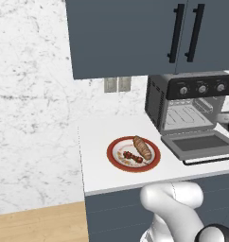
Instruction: Pick up the kebab skewer and baguette bread, and place them inside the toaster oven. Close the toaster oven door and start by setting the timer.
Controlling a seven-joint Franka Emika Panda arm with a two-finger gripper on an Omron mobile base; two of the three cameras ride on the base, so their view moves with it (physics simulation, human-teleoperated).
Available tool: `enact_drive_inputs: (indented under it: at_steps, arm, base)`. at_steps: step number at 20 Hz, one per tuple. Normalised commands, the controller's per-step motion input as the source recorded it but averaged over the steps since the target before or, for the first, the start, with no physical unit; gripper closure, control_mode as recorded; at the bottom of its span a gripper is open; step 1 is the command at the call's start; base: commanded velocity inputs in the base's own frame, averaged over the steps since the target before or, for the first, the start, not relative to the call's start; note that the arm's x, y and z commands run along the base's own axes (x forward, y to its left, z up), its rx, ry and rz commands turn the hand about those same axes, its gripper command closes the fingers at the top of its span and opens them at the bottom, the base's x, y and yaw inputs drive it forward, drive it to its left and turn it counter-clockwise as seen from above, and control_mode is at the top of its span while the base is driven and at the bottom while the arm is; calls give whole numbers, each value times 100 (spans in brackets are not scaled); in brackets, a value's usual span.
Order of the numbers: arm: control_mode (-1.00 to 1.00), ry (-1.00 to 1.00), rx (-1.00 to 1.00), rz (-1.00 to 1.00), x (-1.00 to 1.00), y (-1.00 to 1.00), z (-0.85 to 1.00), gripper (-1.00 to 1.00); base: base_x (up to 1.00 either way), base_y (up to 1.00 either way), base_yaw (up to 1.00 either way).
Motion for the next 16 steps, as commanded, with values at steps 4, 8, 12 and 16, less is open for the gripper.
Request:
enact_drive_inputs:
  at_steps: [4, 8, 12, 16]
  arm:
    - [-100, -2, 0, -3, 9, 3, 0, -100]
    - [-100, -1, -6, 0, 15, -3, -13, -100]
    - [-100, 0, -15, 0, 22, -3, -32, -100]
    - [-100, 0, -17, 0, 36, -1, -42, -100]
  base:
    - [0, 0, 0]
    - [0, 0, 0]
    - [0, 0, 0]
    - [0, 0, 0]
